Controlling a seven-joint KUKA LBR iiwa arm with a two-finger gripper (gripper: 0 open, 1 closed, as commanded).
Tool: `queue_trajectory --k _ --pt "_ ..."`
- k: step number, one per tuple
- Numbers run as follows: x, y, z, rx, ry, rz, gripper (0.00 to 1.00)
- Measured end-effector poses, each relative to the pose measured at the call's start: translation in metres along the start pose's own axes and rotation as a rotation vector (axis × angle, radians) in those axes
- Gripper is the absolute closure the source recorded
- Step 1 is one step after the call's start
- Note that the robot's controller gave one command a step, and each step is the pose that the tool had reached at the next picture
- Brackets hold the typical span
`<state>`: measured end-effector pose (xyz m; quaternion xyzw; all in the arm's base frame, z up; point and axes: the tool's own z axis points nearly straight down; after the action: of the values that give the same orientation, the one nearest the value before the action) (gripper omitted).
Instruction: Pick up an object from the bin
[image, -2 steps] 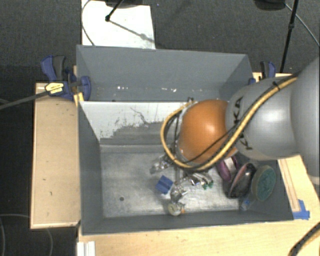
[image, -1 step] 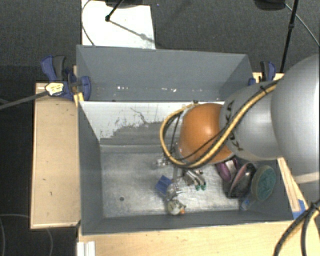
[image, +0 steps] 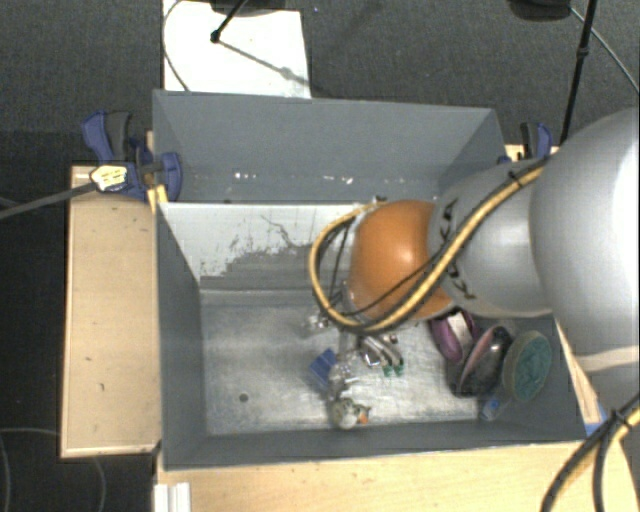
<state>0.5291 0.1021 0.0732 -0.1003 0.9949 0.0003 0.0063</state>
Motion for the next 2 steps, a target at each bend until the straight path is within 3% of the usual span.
queue_trajectory --k 1,2 --pt "-0.0001 0.0005 -0.0015 -0.002 0.000 0.004 1.00" --pt "-0.0014 0.0004 -0.0085 -0.002 0.007 0.006 1.00"
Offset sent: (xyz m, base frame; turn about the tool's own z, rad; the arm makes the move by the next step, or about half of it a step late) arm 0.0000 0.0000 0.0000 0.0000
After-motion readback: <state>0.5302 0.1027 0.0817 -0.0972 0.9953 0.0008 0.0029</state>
